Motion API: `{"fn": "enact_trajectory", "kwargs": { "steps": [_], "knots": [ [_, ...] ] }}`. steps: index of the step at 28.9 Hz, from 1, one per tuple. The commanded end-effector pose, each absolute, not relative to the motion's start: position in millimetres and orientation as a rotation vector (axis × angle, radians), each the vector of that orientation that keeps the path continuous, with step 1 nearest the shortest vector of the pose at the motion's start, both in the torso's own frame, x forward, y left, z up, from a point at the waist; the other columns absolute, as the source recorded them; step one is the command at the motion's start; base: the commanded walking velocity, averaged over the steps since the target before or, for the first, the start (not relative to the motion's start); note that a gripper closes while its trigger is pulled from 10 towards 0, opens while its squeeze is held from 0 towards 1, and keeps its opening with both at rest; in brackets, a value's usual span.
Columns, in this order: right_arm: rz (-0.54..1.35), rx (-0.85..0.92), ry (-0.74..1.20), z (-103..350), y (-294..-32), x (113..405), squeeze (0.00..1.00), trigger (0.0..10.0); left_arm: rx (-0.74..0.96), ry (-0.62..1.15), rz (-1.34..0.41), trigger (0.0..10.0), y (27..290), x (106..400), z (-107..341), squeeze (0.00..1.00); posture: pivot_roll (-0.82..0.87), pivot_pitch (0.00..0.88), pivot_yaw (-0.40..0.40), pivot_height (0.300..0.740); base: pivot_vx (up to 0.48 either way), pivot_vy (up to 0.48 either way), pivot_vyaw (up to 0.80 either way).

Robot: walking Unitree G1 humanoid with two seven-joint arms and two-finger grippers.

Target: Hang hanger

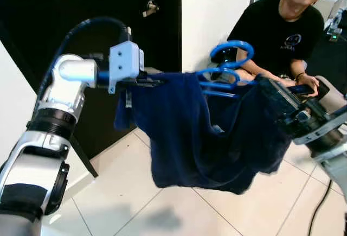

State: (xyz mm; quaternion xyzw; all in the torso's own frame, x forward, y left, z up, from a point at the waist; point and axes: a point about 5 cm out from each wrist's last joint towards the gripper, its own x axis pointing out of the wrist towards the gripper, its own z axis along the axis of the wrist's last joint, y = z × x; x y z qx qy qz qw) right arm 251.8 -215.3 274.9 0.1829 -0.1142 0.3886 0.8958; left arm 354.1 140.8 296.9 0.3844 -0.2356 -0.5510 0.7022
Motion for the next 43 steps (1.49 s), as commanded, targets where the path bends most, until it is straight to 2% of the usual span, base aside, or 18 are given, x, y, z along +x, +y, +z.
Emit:
{"fn": "enact_trajectory", "kwargs": {
  "steps": [1,7,11,16,20,26,34,39,43],
  "knots": [
    [0.854,0.352,-0.237,280.0,-210.4,250.7,0.00,0.0,0.885,-0.530,-1.230,0.0,139.8,352.5,297.1,0.00,-0.08,0.031,0.035,0.740,0.000,0.000,0.00],
    [0.892,0.282,-0.228,294.4,-215.9,250.5,0.00,0.0,0.918,-0.470,-1.247,0.0,146.9,352.5,285.9,0.00,-0.08,0.033,0.032,0.740,0.000,0.000,0.00],
    [0.943,0.222,-0.225,308.4,-224.2,242.8,0.00,0.0,0.932,-0.383,-1.350,0.0,161.9,344.9,275.7,0.00,-0.09,0.040,0.030,0.740,0.000,0.000,0.00],
    [1.069,0.181,-0.117,301.1,-226.6,225.9,0.00,0.0,0.955,-0.353,-1.472,0.0,175.6,334.1,294.8,0.00,-0.09,0.041,0.026,0.740,0.000,0.000,0.00],
    [1.091,0.176,-0.086,301.4,-230.0,223.4,0.00,0.0,1.002,-0.321,-1.496,0.0,180.1,331.7,300.5,0.00,-0.08,0.044,0.028,0.740,0.000,0.000,0.00],
    [1.150,0.156,0.018,287.5,-225.7,218.9,0.00,0.0,1.033,-0.309,-1.588,0.0,170.6,321.7,309.3,0.00,-0.08,0.043,0.030,0.740,0.000,0.000,0.00],
    [1.193,0.101,0.148,266.9,-219.6,215.2,0.00,0.0,1.106,-0.279,-1.602,0.0,168.0,324.1,307.8,0.00,-0.08,0.037,0.039,0.740,0.000,0.000,0.00],
    [1.199,0.101,0.156,264.3,-216.9,215.7,0.00,0.0,1.123,-0.263,-1.604,0.0,167.9,326.4,306.6,0.00,-0.07,0.037,0.041,0.740,0.000,0.000,0.00],
    [1.220,0.138,0.056,279.8,-212.4,219.6,0.00,0.0,1.080,-0.252,-1.620,0.0,159.4,329.8,292.7,0.00,-0.08,0.032,0.041,0.740,0.000,0.000,0.00]
  ]
}}
